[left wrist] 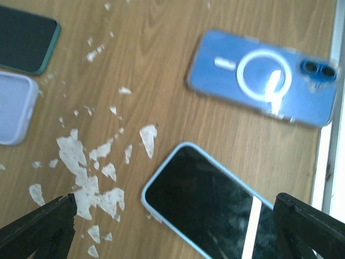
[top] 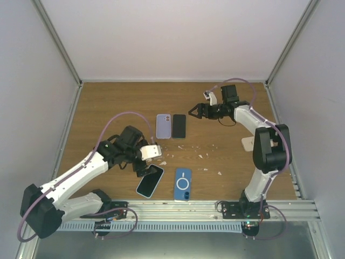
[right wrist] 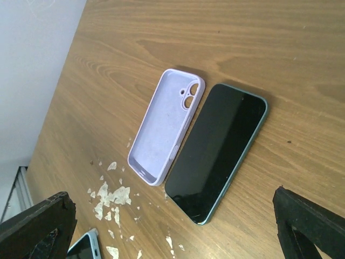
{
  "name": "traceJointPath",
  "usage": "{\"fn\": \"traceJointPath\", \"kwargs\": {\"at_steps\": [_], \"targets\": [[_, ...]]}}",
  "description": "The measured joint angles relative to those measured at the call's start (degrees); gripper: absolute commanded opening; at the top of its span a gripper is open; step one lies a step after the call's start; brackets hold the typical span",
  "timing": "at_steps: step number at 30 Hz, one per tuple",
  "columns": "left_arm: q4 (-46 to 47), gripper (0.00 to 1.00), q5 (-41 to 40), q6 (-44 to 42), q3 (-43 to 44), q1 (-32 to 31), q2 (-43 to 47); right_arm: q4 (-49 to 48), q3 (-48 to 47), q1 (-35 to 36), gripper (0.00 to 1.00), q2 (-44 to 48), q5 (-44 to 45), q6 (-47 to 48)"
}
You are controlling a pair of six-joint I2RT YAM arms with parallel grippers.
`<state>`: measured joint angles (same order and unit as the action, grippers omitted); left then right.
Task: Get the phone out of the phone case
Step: Pick up the phone at the center of the board.
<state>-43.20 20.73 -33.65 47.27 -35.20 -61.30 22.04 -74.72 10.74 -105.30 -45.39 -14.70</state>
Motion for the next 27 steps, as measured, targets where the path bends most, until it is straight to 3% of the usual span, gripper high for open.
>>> {"fn": "traceJointPath", "kwargs": {"at_steps": [8,18,27], "targets": [[1.88,0.99,-8.41,-4.50,-6.45,-8.70,-0.28,-0.24,1.95,-0.26,1.00,4.90,3.52,2.38],[6.73,0.99,-13.84,-6.45,-8.37,-18.49,-4.63,-0.61,3.56,-0.48,1.00,6.08,6.05,3.93],[10.73,0.99,-18.10,-8.44,-12.26,-23.65,-7.10,-0.63,3.67,-0.50,1.00,6.08,6.51,3.98]]}}
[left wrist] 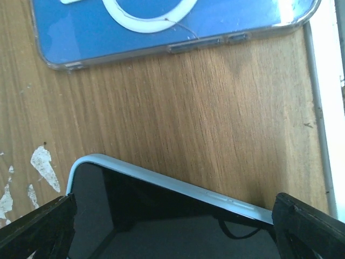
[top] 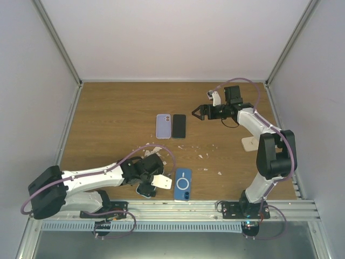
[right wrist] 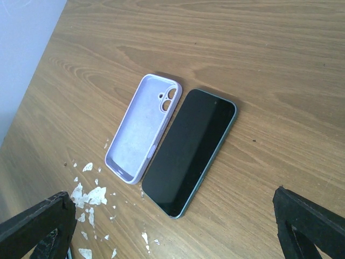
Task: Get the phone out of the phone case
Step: Pick up the phone at the center of the board.
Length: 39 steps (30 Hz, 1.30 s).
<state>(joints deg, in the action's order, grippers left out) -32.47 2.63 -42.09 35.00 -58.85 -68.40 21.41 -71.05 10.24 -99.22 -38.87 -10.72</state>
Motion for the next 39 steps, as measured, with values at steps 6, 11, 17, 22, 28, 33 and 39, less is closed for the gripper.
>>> {"fn": "traceJointPath", "kwargs": {"at_steps": [6,11,17,22,28,33,39], "targets": [[4.26,0.99,-3.28,-1.11,-2.27,-1.33,-2.08,0.02,0.00,-0.11,1.00,0.00,0.00,0.02],[9.18,0.99,-5.38,-1.51,-4.46,-1.66,-2.36,0.02,0.00,-0.31,1.00,0.00,0.00,0.02],[12.11,0.99,-8.81,-2.56,-6.14,0.37,-0.63,0.02,0.00,-0.37,1.00,0.00,0.00,0.00],[11.67,0.99,-11.32,-4.20,-7.78,4.59,2.25,0.02,0.00,-0.48,1.00,0.00,-0.02,0.02],[9.27,0.99,-10.05,-6.21,-8.33,14.58,3.98,0.02,0.00,-0.57,1.00,-0.02,-0.09,0.00],[5.29,0.99,-4.85,-9.11,-6.12,26.88,2.95,0.00,0.00,-0.57,1.00,-0.04,-0.22,0.00],[-4.76,0.99,8.74,-18.12,2.86,41.44,2.51,0.00,0.00,-0.59,1.00,-0.04,-0.24,0.02]]}}
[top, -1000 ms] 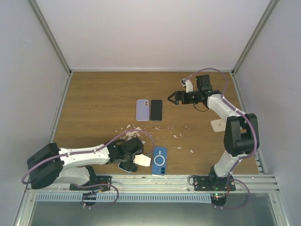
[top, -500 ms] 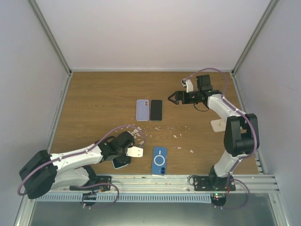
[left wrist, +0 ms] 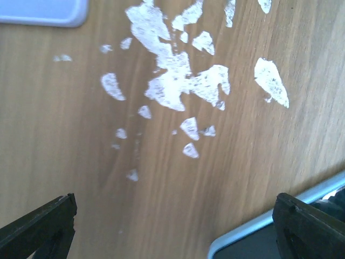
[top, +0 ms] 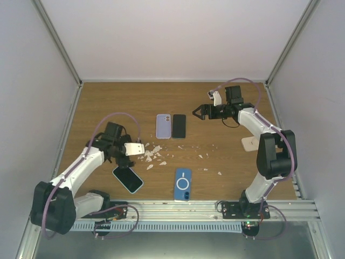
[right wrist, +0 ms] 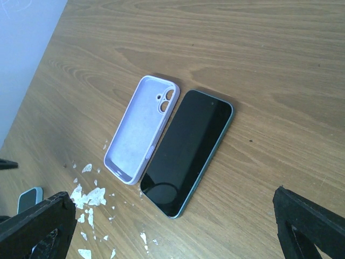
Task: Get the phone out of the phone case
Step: Pick up the phone at the center of the board.
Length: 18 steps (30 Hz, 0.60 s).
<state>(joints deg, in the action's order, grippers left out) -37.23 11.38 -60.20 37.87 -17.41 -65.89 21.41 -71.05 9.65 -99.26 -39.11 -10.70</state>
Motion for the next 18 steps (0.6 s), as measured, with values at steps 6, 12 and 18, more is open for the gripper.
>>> {"fn": "traceJointPath", "kwargs": {"at_steps": [6,12,18], "targets": [[-11.56,0.99,9.25,-23.69,3.15,11.93,3.30,-0.02,0.17,-0.04,1.00,0.00,-0.48,-0.02],[-22.36,0.99,11.02,-43.63,2.40,13.84,3.80,-0.04,0.31,-0.04,1.00,0.00,-1.09,-0.02],[-24.20,0.99,10.38,-54.07,-0.42,13.75,3.65,-0.44,0.66,-0.04,1.00,0.00,-1.46,0.00]]}}
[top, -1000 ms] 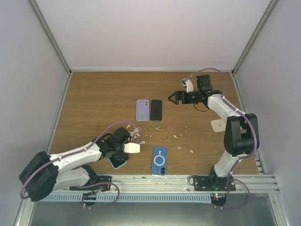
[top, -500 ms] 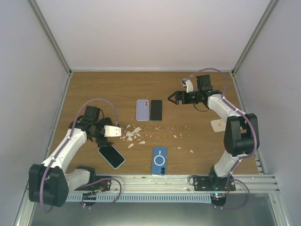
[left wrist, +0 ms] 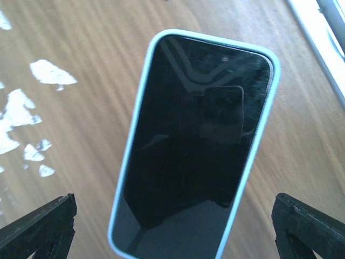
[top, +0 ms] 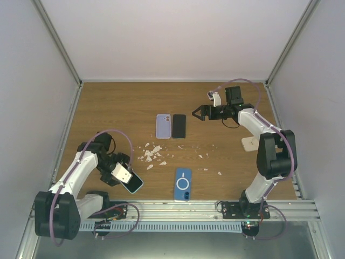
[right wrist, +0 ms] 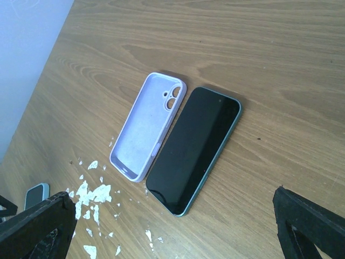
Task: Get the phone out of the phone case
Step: Pick up the phone at the center of the board.
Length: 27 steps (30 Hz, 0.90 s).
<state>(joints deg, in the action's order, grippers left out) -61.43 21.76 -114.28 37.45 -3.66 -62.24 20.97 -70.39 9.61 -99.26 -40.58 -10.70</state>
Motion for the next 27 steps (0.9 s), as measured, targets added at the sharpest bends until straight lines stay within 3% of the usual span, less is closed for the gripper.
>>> {"fn": "traceJointPath", "kwargs": {"at_steps": [8,22,27], "targets": [[1.92,0.99,-2.84,-3.32,-5.14,-4.66,0.74,-0.46,0.00,0.00,1.00,0.00,-0.83,-0.02],[8.09,0.99,-5.29,2.32,-4.98,-12.15,-8.50,-0.46,0.13,0.00,1.00,0.00,-1.09,0.00],[8.48,0.89,-6.51,5.05,-3.98,-12.48,-12.00,-0.46,0.24,0.00,1.00,0.00,-1.11,-0.02]]}}
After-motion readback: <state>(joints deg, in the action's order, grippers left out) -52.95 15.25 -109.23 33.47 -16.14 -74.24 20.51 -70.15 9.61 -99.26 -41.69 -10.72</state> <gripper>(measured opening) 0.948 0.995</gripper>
